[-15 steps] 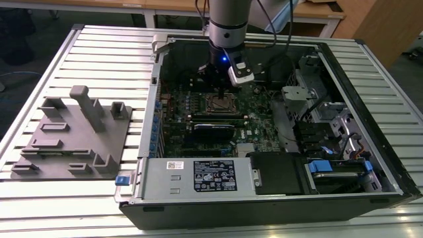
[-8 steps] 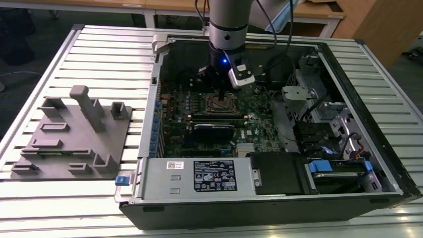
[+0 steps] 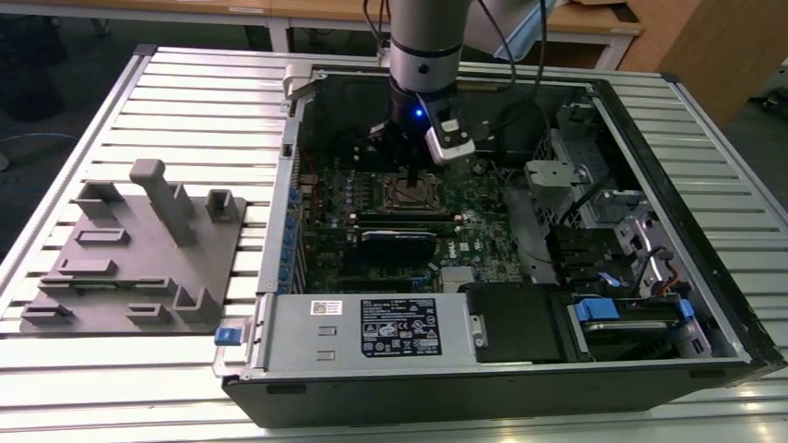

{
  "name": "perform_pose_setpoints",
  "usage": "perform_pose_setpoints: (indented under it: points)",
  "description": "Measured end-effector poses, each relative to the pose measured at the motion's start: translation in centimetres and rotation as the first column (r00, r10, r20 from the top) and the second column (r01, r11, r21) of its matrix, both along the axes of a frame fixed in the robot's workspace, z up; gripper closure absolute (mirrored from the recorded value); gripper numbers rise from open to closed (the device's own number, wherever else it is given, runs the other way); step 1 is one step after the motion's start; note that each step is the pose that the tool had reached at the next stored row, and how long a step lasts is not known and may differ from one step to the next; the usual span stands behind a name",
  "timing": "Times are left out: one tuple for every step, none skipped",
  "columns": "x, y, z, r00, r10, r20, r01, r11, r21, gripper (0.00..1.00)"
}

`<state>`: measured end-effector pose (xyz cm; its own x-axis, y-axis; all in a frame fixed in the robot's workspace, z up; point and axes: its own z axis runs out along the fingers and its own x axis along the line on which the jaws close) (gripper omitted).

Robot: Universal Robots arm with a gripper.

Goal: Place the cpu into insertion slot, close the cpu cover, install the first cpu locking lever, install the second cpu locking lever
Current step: 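Install the first cpu locking lever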

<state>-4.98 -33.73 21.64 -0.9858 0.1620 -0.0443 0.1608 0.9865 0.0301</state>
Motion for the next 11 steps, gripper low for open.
perform_pose_setpoints:
  points:
    - [0.00, 0.00, 0.03, 1.0000, 0.000, 0.0001, 0.000, 1.0000, 0.0002, 0.89]
    - [0.00, 0.00, 0.04, 1.0000, 0.000, 0.0002, 0.000, 1.0000, 0.0005, 0.89]
    - [0.01, 0.00, 0.04, 1.0000, 0.000, 0.0002, 0.000, 1.0000, 0.0005, 0.89]
    - [0.01, -0.02, 0.05, 1.0000, 0.000, 0.0002, 0.000, 1.0000, 0.0005, 0.89]
    - [0.01, -0.06, 0.06, 1.0000, 0.000, 0.0000, 0.000, 1.0000, 0.0002, 0.89]
    - [0.01, -0.11, 0.06, 1.0000, 0.000, 0.0000, 0.000, 1.0000, 0.0003, 0.89]
    - [0.00, -0.12, 0.05, 1.0000, 0.000, 0.0001, 0.000, 1.0000, 0.0003, 0.89]
    - [0.00, -0.12, 0.05, 1.0000, 0.000, 0.0000, 0.000, 1.0000, 0.0002, 0.89]
    - [0.00, -0.18, 0.05, 1.0000, 0.000, 0.0001, 0.000, 1.0000, 0.0003, 0.89]
    - [0.00, -0.24, 0.05, 1.0000, 0.000, 0.0001, 0.000, 1.0000, 0.0003, 0.89]
    - [0.00, -0.25, 0.05, 1.0000, 0.000, 0.0001, 0.000, 1.0000, 0.0003, 0.89]
